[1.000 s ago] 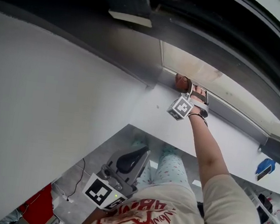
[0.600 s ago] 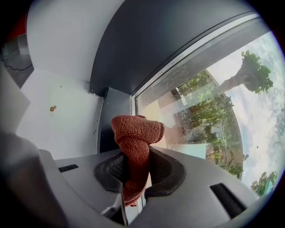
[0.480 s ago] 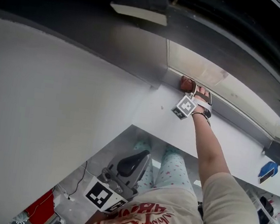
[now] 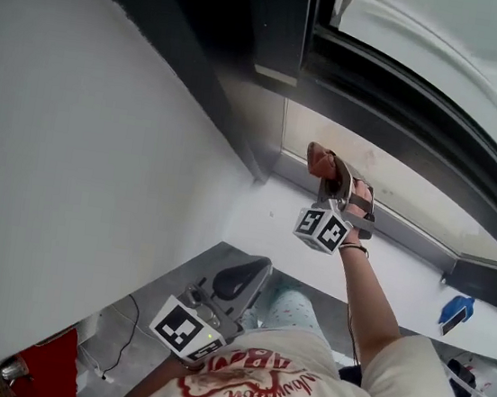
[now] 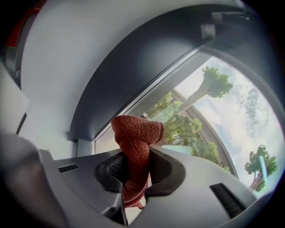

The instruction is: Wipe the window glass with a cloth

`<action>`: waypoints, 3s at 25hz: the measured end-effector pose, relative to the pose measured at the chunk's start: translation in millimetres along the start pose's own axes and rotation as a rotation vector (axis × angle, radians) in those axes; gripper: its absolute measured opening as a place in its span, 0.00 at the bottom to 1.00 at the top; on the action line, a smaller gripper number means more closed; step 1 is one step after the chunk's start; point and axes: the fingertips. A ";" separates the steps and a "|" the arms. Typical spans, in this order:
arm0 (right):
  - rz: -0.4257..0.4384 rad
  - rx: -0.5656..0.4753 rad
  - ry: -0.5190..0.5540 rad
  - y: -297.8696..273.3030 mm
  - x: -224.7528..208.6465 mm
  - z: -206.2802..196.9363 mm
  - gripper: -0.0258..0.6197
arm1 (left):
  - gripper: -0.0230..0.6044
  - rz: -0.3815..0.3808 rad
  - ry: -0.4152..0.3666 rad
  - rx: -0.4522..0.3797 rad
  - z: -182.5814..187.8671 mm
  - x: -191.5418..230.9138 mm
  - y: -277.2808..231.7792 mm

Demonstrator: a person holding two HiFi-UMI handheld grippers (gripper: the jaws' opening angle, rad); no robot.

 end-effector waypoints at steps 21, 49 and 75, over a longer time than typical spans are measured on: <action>-0.445 -0.165 0.092 108.8 -176.3 129.9 0.17 | 0.07 -0.230 -0.171 -0.067 40.5 -49.2 35.2; -0.350 -0.111 0.178 46.8 -90.1 78.9 0.17 | 0.07 -0.150 -0.114 -0.006 7.7 -34.0 38.1; -0.275 -0.071 0.205 5.3 -32.6 46.2 0.17 | 0.07 -0.107 -0.093 0.044 -14.5 -22.5 30.9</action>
Point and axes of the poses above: the fingertips, and each gripper's own axes: y backward along the fingers, x to its left, z out of its top, and after that the axes turned 10 degrees about x, right-handed
